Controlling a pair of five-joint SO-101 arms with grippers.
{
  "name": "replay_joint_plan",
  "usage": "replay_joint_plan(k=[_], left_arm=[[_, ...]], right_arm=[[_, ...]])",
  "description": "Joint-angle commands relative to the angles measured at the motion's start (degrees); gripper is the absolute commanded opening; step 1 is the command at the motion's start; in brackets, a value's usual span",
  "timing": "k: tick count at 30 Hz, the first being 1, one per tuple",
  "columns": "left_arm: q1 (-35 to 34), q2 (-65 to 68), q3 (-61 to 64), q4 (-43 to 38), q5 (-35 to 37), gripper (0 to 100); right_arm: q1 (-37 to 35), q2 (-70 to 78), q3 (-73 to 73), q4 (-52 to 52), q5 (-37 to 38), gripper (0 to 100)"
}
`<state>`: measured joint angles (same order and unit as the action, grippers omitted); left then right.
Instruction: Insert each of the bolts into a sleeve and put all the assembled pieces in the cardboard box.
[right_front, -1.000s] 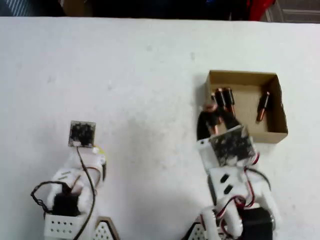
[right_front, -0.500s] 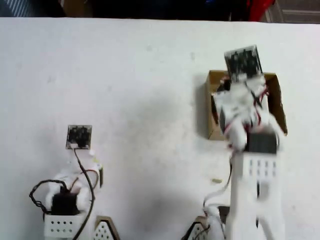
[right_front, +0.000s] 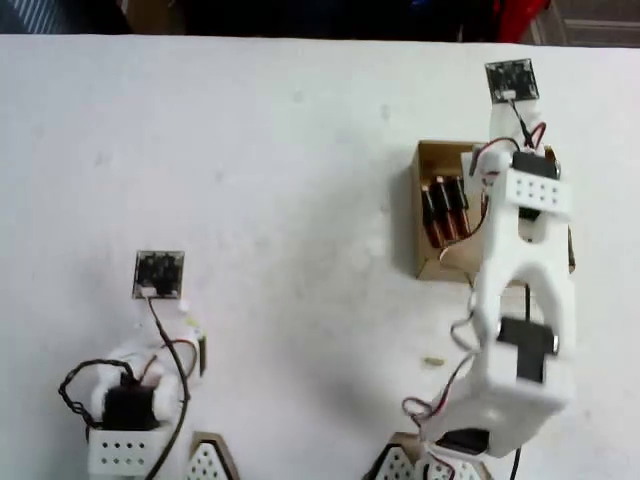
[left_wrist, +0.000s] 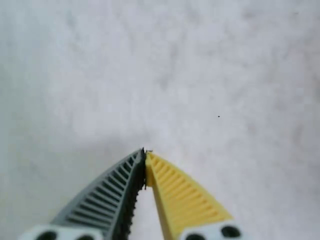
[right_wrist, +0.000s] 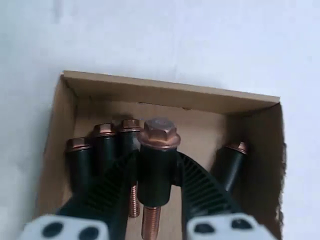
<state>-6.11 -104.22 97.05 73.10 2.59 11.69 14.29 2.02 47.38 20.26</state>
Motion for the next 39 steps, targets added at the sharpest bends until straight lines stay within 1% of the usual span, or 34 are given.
replay_joint_plan(k=[1,4,8,14,16,19,21,23,26,29,37,39], left_arm=[[-0.75,-0.48,0.00,0.44,0.53,2],[-0.75,-0.48,0.00,0.44,0.53,2],[-0.75,-0.48,0.00,0.44,0.53,2],[-0.75,-0.48,0.00,0.44,0.53,2],[-0.75,-0.48,0.00,0.44,0.53,2],[-0.75,-0.48,0.00,0.44,0.53,2],[-0.75,-0.48,0.00,0.44,0.53,2],[-0.75,-0.48,0.00,0.44,0.53,2],[-0.75,-0.48,0.00,0.44,0.53,2],[-0.75,-0.48,0.00,0.44,0.53,2],[-0.75,-0.48,0.00,0.44,0.53,2],[-0.75,-0.48,0.00,0.44,0.53,2]], right_arm=[[1.45,6.11,-7.91,-1.45,2.20,1.8],[1.27,10.86,-10.46,-1.45,5.98,1.8],[1.19,14.29,-12.40,-1.45,6.24,2.7],[0.48,14.64,-12.66,-1.45,6.42,20.1],[0.40,14.64,-12.75,-1.45,6.42,22.1],[-0.22,13.93,-13.10,-1.45,6.42,19.7],[-0.57,12.53,-13.10,-1.36,6.07,16.2],[-1.01,10.07,-13.01,-0.57,6.07,10.6],[-2.24,4.97,-13.27,4.44,5.98,1.1],[-4.26,-1.63,-13.27,10.42,5.98,4.2],[-11.91,-18.86,-13.01,22.81,5.89,4.0],[-14.46,-22.81,-13.01,26.33,5.89,2.5]])
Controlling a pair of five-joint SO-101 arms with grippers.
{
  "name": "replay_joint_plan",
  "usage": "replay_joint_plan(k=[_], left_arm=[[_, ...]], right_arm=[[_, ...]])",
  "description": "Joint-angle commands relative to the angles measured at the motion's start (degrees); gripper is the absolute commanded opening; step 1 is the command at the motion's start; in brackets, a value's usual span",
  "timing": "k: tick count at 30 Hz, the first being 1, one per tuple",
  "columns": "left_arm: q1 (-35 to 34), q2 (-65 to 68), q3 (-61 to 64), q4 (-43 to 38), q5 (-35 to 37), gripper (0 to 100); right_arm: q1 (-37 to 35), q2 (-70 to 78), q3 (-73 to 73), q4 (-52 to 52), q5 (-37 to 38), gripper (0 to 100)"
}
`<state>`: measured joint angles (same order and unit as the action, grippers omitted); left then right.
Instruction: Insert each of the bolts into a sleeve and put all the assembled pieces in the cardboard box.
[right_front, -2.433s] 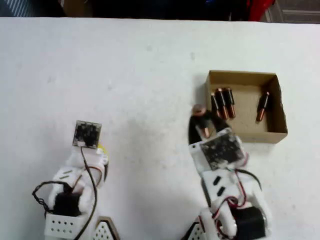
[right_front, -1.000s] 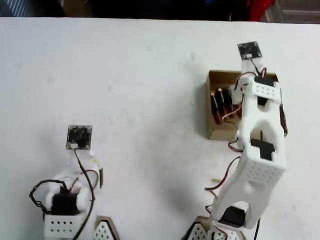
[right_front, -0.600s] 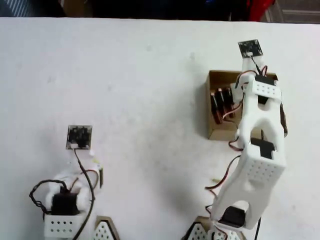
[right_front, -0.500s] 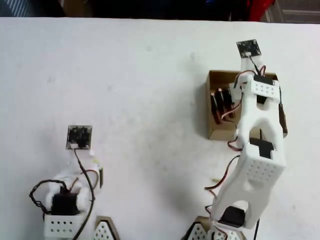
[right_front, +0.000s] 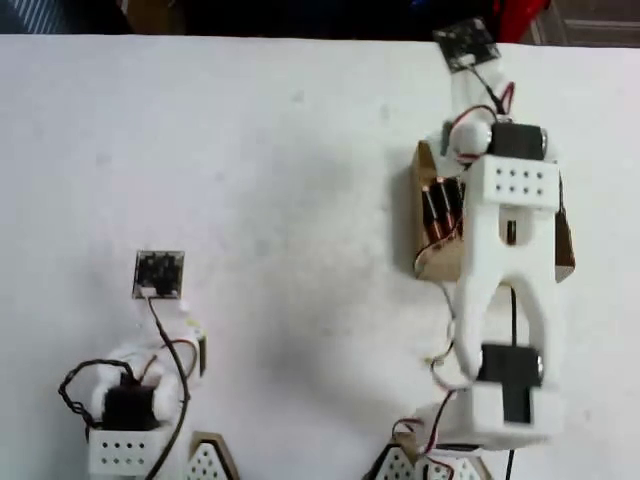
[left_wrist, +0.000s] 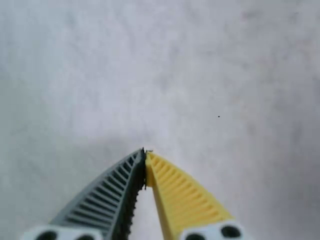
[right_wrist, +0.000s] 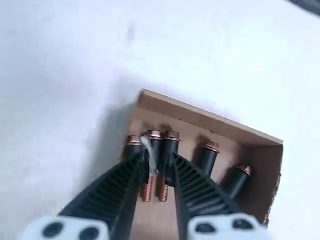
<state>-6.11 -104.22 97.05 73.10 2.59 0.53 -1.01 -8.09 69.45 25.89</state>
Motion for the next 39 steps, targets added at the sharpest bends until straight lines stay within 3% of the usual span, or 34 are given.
replay_joint_plan(k=[1,7,17,31,39], left_arm=[[-0.75,-0.48,0.00,0.44,0.53,2],[-0.75,-0.48,0.00,0.44,0.53,2],[-0.75,-0.48,0.00,0.44,0.53,2],[-0.75,-0.48,0.00,0.44,0.53,2],[-0.75,-0.48,0.00,0.44,0.53,2]], right_arm=[[-4.53,-9.63,-2.90,6.29,0.26,1.5],[-9.36,-22.29,-2.90,16.75,0.26,1.7],[-9.27,-40.84,-2.73,28.53,0.26,1.7],[-4.35,-71.52,20.92,28.18,0.79,1.7],[-4.26,-88.40,36.92,20.70,0.79,1.7]])
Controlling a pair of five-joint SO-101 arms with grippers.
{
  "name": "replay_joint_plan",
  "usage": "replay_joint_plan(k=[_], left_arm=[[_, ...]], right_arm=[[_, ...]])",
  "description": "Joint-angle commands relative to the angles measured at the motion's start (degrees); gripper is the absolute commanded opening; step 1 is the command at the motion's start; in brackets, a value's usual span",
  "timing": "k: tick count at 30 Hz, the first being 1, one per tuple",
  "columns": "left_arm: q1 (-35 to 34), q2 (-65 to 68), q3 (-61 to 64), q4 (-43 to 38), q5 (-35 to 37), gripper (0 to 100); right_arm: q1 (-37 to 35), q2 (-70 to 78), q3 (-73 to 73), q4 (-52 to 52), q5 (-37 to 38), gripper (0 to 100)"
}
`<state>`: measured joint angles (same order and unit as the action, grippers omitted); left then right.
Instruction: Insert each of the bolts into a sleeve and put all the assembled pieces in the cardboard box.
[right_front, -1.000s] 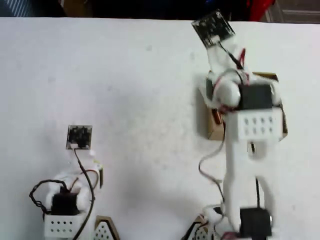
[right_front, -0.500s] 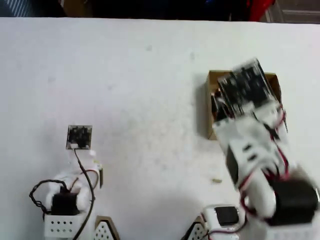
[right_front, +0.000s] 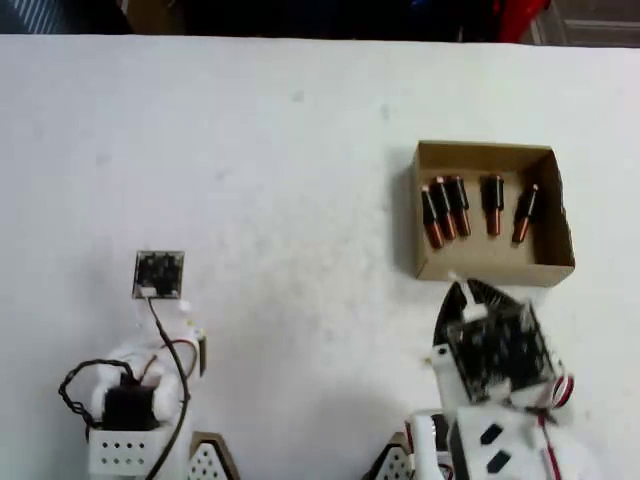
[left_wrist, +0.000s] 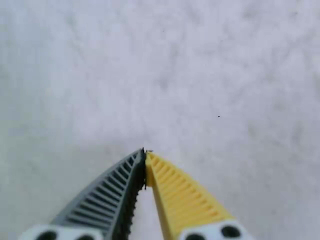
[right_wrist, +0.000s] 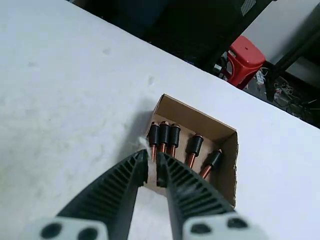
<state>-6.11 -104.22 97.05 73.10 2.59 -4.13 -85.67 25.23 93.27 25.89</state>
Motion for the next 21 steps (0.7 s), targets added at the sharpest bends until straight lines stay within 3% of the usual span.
replay_joint_plan(k=[1,13,21], left_arm=[[-0.75,-0.48,0.00,0.44,0.53,2],[-0.75,-0.48,0.00,0.44,0.53,2],[-0.75,-0.48,0.00,0.44,0.53,2]], right_arm=[[0.40,-5.14,5.36,-3.74,0.88,1.7],[0.40,-17.54,14.15,-6.55,0.79,1.7],[0.40,-17.71,14.68,-4.88,0.44,1.7]])
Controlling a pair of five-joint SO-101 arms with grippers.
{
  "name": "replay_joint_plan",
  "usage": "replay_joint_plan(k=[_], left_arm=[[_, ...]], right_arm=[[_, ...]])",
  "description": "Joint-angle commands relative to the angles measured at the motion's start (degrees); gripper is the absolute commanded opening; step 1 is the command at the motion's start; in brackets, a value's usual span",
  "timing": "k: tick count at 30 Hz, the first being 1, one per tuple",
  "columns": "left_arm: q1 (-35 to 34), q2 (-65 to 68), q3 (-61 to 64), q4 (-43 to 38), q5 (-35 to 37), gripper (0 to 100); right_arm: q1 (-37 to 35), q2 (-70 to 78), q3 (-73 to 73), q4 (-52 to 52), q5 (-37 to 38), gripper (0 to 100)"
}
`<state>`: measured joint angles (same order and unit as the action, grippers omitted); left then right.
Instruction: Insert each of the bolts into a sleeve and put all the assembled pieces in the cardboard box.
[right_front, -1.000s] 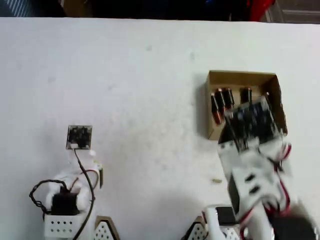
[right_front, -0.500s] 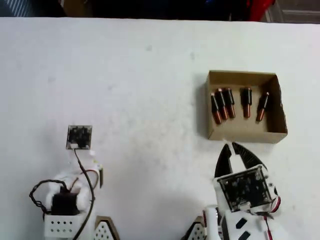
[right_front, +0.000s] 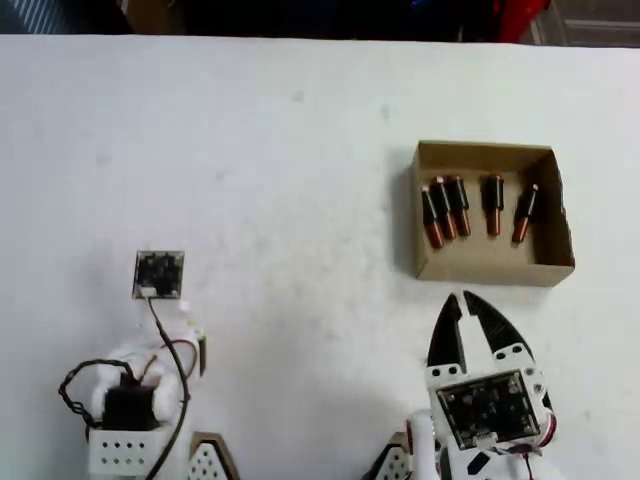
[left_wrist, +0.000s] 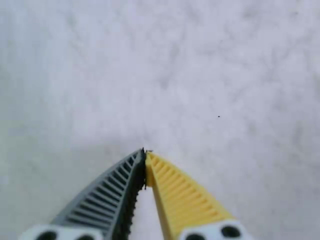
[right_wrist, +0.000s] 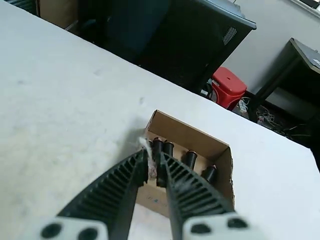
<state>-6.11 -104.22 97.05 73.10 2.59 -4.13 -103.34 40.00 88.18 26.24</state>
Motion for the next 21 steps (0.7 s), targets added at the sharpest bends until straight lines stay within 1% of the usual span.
replay_joint_plan(k=[1,5,9,21], left_arm=[[-0.75,-0.48,0.00,0.44,0.53,2],[-0.75,-0.48,0.00,0.44,0.53,2],[-0.75,-0.48,0.00,0.44,0.53,2],[-0.75,-0.48,0.00,0.44,0.53,2]], right_arm=[[0.40,-0.04,-0.09,0.22,0.09,1.7],[0.40,0.04,1.85,0.04,0.44,1.8],[0.40,0.04,9.67,-0.40,0.09,1.8],[0.40,0.04,31.91,-10.15,0.00,1.7]])
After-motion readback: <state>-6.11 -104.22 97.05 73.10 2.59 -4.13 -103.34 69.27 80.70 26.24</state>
